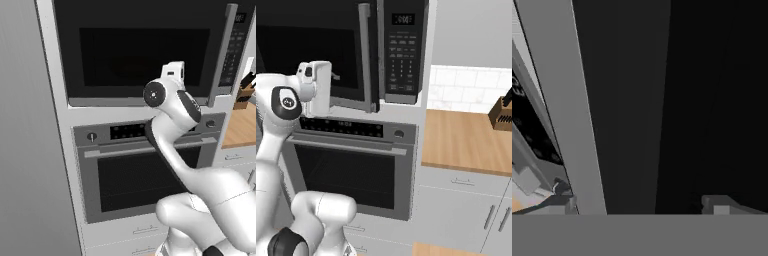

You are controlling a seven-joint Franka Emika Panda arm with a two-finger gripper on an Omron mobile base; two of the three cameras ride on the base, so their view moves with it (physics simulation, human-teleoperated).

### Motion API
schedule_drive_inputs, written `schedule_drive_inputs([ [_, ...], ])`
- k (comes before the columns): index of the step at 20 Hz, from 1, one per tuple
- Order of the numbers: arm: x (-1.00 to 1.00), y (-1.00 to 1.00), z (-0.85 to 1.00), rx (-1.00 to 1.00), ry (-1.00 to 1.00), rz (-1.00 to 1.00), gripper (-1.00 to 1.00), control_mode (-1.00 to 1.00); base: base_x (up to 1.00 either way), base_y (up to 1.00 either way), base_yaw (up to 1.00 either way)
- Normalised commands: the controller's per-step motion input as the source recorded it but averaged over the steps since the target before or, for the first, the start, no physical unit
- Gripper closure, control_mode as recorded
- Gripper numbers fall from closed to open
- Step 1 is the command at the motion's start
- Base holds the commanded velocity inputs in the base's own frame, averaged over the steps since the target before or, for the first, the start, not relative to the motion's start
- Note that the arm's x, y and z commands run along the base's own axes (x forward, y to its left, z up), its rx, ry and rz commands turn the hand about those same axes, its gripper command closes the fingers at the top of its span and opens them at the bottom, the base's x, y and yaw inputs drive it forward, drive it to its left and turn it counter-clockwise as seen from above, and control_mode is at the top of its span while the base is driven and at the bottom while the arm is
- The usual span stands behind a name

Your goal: Open the microwave, place the bowl with waffle inside the microwave, then close the microwave door and turn it on.

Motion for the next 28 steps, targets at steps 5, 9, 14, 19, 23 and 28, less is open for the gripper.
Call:
schedule_drive_inputs([
  [5,0.93,-0.04,0.0,0.01,0.0,0.06,-1.0,-1.0,0.0,0.0,0.0],
  [9,0.79,-0.01,0.0,0.0,0.01,0.07,-1.0,-1.0,0.0,0.0,0.0],
  [14,0.49,-0.05,0.0,0.0,0.03,0.13,-1.0,-1.0,0.0,0.0,0.0],
  [19,-1.0,-0.1,0.0,0.08,-0.01,0.25,-1.0,-1.0,0.0,0.0,0.0],
  [23,-1.0,-0.79,0.02,0.14,-0.04,0.36,-1.0,-1.0,0.0,0.0,0.0],
  [28,-0.59,-1.0,0.0,0.18,0.0,0.32,-1.0,-1.0,0.0,0.0,0.0],
])
